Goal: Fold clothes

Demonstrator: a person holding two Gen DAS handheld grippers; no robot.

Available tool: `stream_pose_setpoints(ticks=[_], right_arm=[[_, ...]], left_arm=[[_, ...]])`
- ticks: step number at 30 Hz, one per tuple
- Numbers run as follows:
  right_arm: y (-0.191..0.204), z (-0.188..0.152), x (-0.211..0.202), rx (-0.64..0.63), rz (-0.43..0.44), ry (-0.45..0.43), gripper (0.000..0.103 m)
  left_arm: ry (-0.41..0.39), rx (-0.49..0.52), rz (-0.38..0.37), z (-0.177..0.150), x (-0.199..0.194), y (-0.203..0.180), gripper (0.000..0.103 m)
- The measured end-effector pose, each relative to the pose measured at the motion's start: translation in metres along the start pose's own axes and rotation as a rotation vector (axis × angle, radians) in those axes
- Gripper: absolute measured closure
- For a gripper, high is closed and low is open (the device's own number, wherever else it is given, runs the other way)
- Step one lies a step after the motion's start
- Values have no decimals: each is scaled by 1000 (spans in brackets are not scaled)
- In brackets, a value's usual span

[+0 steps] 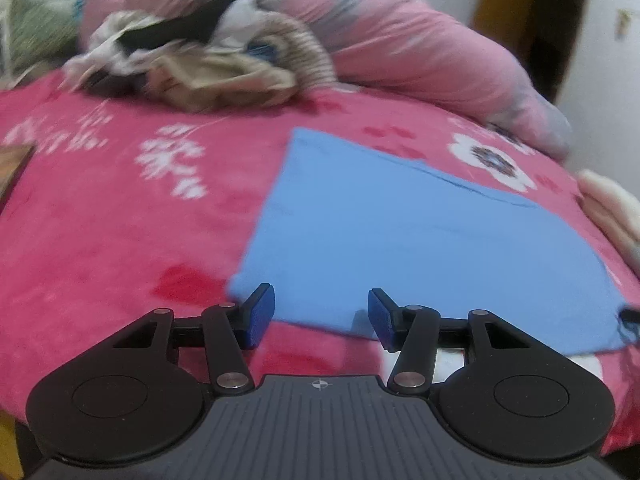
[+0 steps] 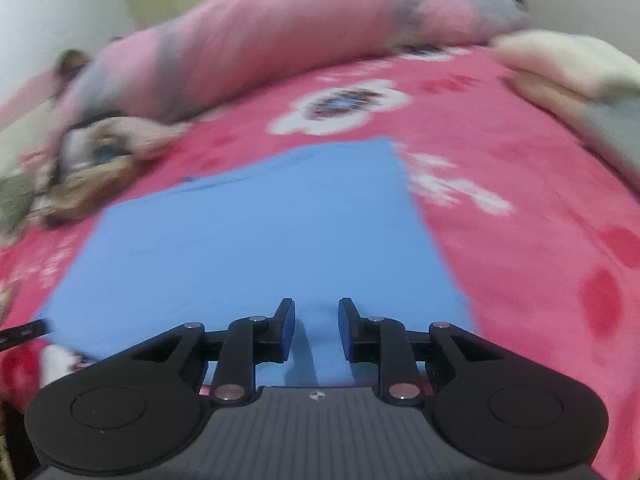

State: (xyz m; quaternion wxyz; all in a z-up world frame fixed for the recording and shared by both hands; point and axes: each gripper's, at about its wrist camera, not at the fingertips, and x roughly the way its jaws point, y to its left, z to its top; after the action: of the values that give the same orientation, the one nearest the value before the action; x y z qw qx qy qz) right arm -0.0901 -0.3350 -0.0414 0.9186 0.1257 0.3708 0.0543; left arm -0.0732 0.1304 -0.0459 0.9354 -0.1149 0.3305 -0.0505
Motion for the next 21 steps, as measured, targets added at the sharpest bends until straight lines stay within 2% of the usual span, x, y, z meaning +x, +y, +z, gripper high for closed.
stream_pose_setpoints(ticks=[2, 7, 11, 16, 19, 21], right_arm=[[-12, -3, -5, 44, -12, -10, 78], [-32, -5, -16, 139, -63, -50, 77], [-39, -3, -20, 198, -58, -67, 77], [-27, 2, -26, 160, -59, -98, 71], [-17, 5, -28, 132, -40, -111, 71], [-10, 7, -30, 114, -27, -118, 71]], left_arm=[[-8, -44, -6, 3, -5, 9, 51], [-37, -68, 34, 8, -15, 17, 51], [-49, -98, 43, 10, -23, 25, 51], [-77, -128, 67, 6, -40, 33, 48], [-88, -155, 81, 1, -47, 39, 42], [-87, -168, 83, -1, -48, 42, 42]])
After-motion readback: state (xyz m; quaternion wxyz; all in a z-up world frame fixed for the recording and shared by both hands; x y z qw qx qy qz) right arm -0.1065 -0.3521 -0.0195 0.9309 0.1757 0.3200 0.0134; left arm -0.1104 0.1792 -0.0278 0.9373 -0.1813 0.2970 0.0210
